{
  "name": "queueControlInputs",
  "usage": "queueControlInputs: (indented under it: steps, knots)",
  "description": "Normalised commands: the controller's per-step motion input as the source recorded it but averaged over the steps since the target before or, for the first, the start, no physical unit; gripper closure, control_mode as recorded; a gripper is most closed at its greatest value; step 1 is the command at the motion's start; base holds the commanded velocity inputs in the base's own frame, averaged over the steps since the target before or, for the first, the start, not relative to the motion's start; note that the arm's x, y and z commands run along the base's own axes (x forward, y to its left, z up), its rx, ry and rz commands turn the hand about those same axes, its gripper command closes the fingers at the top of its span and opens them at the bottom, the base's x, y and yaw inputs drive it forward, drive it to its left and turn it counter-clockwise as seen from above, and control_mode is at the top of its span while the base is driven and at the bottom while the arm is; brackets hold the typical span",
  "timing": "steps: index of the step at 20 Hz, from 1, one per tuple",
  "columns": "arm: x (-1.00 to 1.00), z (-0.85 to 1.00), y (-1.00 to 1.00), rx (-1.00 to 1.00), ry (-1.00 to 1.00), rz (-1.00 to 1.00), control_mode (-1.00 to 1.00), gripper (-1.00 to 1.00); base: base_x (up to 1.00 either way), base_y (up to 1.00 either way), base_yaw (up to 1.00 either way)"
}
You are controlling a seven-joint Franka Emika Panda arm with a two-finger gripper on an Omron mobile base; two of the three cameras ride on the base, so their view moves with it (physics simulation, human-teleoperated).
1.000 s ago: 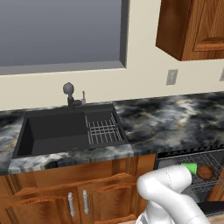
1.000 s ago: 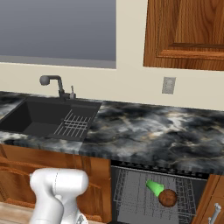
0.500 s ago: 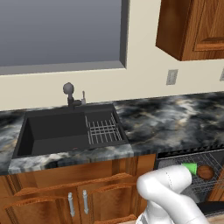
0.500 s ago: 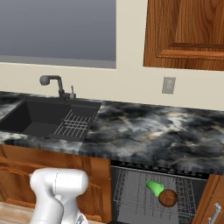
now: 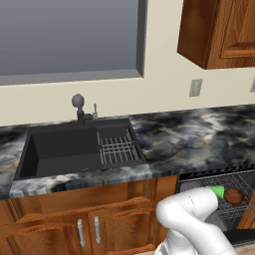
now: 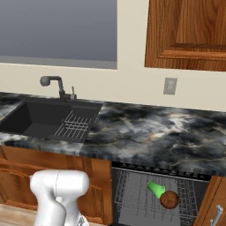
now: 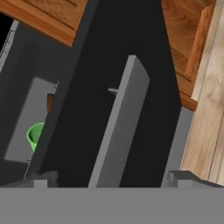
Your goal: Pick up the cup and bowl from the counter, place them in the dishwasher, and close the dishwasher door.
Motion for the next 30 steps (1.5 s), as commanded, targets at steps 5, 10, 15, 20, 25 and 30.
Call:
queueControlInputs:
  steps: [5,10,15,20,25,30]
  knots:
    - [-0.05,-0.38,0.0,0.04,-0.01,0.03,-1.0,-1.0,0.0,0.0,0.0]
    - [0.0,-0.5,0.0,0.01,0.0,0.04,-1.0,-1.0,0.0,0.0,0.0]
    - [0.0,-0.55,0.0,0.01,0.0,0.03,-1.0,-1.0,0.0,0.0,0.0]
    - [0.03,-0.59,0.0,0.0,0.0,0.01,-1.0,-1.0,0.0,0.0,0.0]
    - [0.32,-0.57,0.0,-0.03,-0.04,0.0,-1.0,-1.0,0.0,0.0,0.0]
    - [0.66,-0.51,0.0,-0.08,-0.11,0.0,-1.0,-1.0,0.0,0.0,0.0]
